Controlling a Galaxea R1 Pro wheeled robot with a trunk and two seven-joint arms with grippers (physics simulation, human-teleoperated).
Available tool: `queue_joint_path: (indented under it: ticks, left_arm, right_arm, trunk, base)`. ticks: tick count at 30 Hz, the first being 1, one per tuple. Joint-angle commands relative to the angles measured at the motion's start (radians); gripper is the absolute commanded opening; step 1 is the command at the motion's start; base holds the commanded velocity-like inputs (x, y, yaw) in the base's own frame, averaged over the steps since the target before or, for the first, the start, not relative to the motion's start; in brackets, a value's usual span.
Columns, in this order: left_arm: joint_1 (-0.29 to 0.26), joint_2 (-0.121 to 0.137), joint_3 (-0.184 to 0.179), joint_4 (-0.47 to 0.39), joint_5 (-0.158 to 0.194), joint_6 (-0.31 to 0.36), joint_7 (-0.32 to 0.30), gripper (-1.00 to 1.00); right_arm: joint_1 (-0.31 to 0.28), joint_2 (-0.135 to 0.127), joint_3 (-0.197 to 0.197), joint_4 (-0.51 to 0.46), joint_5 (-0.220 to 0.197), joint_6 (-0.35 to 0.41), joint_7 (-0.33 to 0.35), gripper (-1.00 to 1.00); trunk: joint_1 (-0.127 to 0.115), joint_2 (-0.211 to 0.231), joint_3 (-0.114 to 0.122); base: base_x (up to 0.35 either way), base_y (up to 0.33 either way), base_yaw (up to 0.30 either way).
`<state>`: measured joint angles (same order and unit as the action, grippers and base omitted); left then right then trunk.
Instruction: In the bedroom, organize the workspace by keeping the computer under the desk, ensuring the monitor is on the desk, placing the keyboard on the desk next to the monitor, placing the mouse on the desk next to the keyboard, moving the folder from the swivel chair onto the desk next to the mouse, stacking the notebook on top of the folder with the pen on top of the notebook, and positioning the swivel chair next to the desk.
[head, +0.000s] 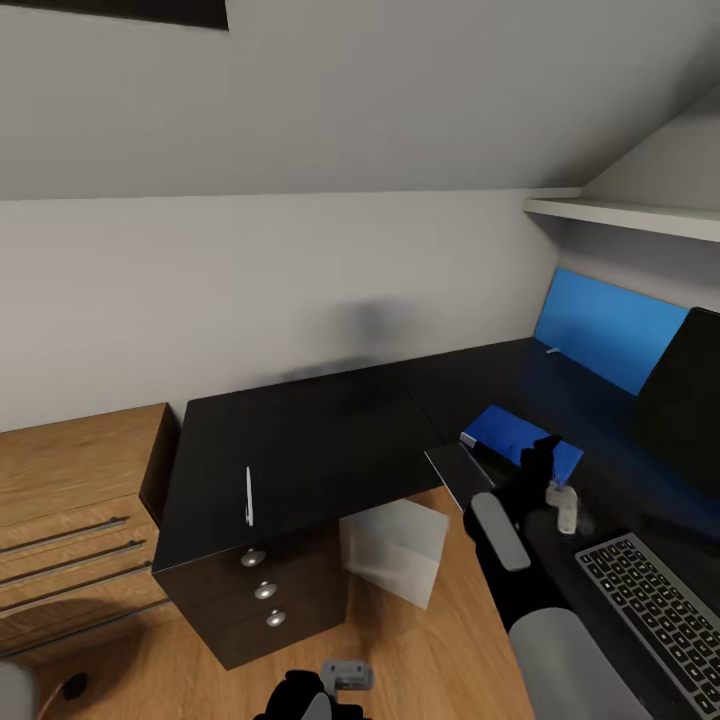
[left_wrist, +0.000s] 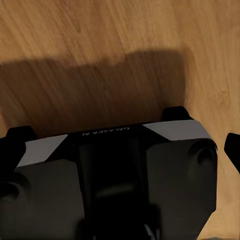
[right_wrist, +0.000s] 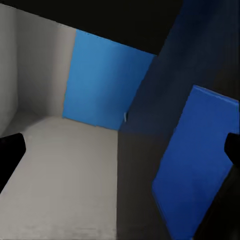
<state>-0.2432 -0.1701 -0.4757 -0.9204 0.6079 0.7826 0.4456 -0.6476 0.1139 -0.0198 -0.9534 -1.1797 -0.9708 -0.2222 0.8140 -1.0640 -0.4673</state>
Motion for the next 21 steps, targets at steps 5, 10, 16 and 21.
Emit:
queue_joint_path:
  ticks: [5, 10, 16, 21]
  left_arm:
    - [-0.001, 0.000, -0.003, 0.005, 0.010, -0.012, 0.010, 1.00]
    - [-0.001, -0.001, -0.003, 0.011, 0.010, -0.015, 0.010, 1.00]
    - [-0.001, -0.002, -0.016, 0.032, 0.010, -0.024, 0.010, 1.00]
    - [-0.001, -0.002, -0.021, 0.038, 0.010, -0.068, 0.010, 1.00]
  right_arm:
    - [0.025, -0.004, 0.047, -0.067, -0.015, 0.335, -0.029, 1.00]
    - [0.076, -0.084, 0.052, -0.190, -0.032, 0.868, -0.066, 1.00]
    - [0.086, -0.169, 0.041, -0.250, -0.034, 1.411, -0.067, 1.00]
    - [0.087, -0.161, -0.079, -0.266, -0.116, 1.576, -0.022, 1.00]
  trunk:
    - [0.000, -0.001, -0.001]
    - [0.000, -0.001, -0.001]
    - [0.000, -0.001, -0.001]
    - [0.000, -0.001, -0.001]
  base:
    - [0.000, 0.000, 0.000]
    - [0.000, 0.000, 0.000]
    - [0.000, 0.000, 0.000]
    - [0.000, 0.000, 0.000]
